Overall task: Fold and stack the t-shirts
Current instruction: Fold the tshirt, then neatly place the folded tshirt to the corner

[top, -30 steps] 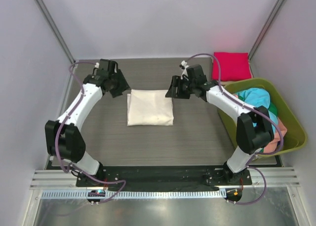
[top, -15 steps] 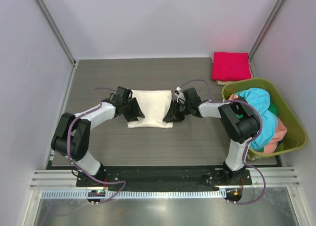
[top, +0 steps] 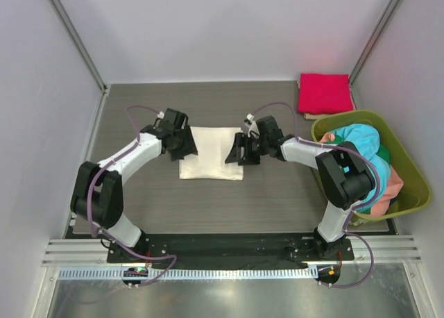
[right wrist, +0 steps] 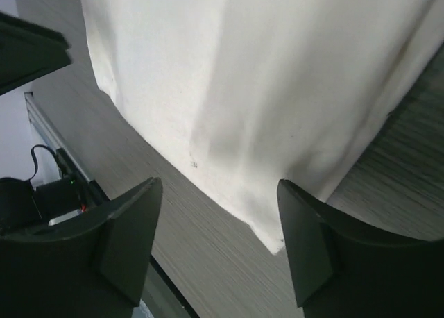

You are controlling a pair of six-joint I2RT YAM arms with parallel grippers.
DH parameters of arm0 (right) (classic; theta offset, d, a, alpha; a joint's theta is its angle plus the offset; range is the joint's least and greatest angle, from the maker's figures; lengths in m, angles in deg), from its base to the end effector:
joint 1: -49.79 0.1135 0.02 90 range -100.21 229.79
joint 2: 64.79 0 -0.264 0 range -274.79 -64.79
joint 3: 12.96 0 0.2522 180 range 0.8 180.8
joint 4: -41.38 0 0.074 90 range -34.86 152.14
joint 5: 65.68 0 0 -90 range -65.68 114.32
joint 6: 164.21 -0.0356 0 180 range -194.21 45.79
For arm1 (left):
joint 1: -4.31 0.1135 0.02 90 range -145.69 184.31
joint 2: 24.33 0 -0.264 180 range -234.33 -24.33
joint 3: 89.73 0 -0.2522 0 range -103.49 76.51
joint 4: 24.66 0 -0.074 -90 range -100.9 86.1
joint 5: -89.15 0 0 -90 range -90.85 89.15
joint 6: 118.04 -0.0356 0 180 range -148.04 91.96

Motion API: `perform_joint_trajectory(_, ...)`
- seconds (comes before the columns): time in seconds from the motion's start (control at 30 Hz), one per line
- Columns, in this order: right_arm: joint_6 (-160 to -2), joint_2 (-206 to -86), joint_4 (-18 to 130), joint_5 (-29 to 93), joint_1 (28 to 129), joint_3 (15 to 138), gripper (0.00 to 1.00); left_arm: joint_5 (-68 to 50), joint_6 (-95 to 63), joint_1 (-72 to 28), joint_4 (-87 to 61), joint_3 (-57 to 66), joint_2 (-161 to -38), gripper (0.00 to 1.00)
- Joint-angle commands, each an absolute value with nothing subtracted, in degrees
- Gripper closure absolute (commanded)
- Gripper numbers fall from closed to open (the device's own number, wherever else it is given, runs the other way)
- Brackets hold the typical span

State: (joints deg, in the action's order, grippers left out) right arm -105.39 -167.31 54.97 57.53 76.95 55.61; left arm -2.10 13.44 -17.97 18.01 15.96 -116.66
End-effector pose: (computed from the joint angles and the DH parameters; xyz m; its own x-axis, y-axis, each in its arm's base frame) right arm 0.3083 0.1801 0.1538 -0.9296 0.0099 -0.3684 -0.2684 0.6668 0.6952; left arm 0.2997 -0.1236 0.2037 -0.8621 -0.3624 -0.3542 -0.2431 0.9090 -0.3385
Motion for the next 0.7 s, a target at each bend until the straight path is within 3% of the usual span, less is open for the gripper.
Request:
perform_joint_trajectory(0.0, -99.4, -161.8, 65.4, 48.9, 76.1, 63.7, 0.24, 3.9, 10.0, -20.1, 28.6, 6.8, -108.0, 0.43)
perform_joint_trajectory(0.13, -98.1, -163.6, 69.5, 45.9, 73.3, 71.2, 0.16, 2.4, 6.6, -20.5, 35.7, 2.8, -99.8, 0.38)
perform_joint_trajectory(0.3, -97.4, -170.1, 70.1, 45.5, 69.0, 76.8, 0.13, 12.8, -0.5, -20.6, 42.7, 4.5, -91.3, 0.29)
perform_joint_trajectory(0.5, -95.6, -180.2, 70.6, 46.0, 67.9, 85.2, 0.13, 20.3, -3.1, -20.5, 39.3, 16.0, -84.5, 0.28)
perform_joint_trajectory(0.67, -96.1, -187.3, 70.5, 49.1, 67.9, 89.2, 0.14, 20.2, -2.7, -20.4, 38.2, 15.9, -84.4, 0.28)
